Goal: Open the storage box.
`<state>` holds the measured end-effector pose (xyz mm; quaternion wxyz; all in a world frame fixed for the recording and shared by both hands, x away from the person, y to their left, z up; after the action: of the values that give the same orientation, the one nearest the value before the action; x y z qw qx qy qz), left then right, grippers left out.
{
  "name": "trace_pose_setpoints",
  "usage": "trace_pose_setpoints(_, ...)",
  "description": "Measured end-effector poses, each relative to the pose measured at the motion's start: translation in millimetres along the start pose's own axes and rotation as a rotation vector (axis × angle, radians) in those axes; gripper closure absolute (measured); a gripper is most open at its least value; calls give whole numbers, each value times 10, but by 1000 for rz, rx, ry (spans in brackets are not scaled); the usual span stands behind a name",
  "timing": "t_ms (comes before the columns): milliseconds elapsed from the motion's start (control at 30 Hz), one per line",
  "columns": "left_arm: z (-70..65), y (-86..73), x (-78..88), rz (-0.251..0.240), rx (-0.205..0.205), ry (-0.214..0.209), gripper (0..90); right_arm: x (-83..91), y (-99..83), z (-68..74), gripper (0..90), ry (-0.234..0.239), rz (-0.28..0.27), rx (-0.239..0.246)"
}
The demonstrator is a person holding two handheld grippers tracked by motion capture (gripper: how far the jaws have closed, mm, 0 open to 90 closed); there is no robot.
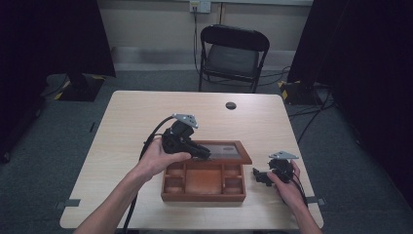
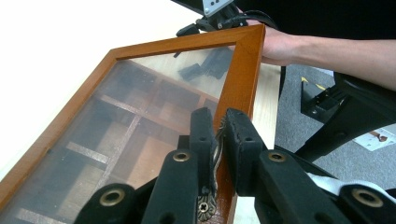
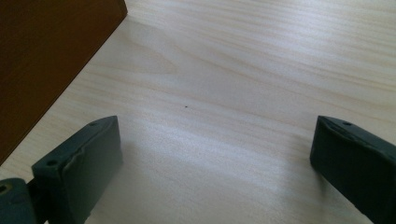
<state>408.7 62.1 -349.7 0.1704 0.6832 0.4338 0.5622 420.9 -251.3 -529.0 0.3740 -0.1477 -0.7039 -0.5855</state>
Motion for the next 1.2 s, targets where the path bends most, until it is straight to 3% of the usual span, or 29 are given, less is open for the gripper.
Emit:
trace_pose_setpoints(333,16,53,39,4,-15,24,821,-3,2,-1,11,0,1,2)
trace_pose_setpoints(433,24,55,29,-10,-10,5,822,-6,4,-1,9,0,3,4)
trace_pose_setpoints(1200,74,168,94,-14,-18,26,825,-10,6,-1,5,4,5,6)
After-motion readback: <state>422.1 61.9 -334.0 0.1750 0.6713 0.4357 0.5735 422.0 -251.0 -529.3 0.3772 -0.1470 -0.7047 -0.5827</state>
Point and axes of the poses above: each handheld gripper's, and its own axes: x roughly backward along the jaws, y roughly out of its top, z roughly to its left, the point moved 4 cm from there along -x, roughly forward along the jaws, and after that the axes turned 2 degrees about -y, right-handed, at the moved point
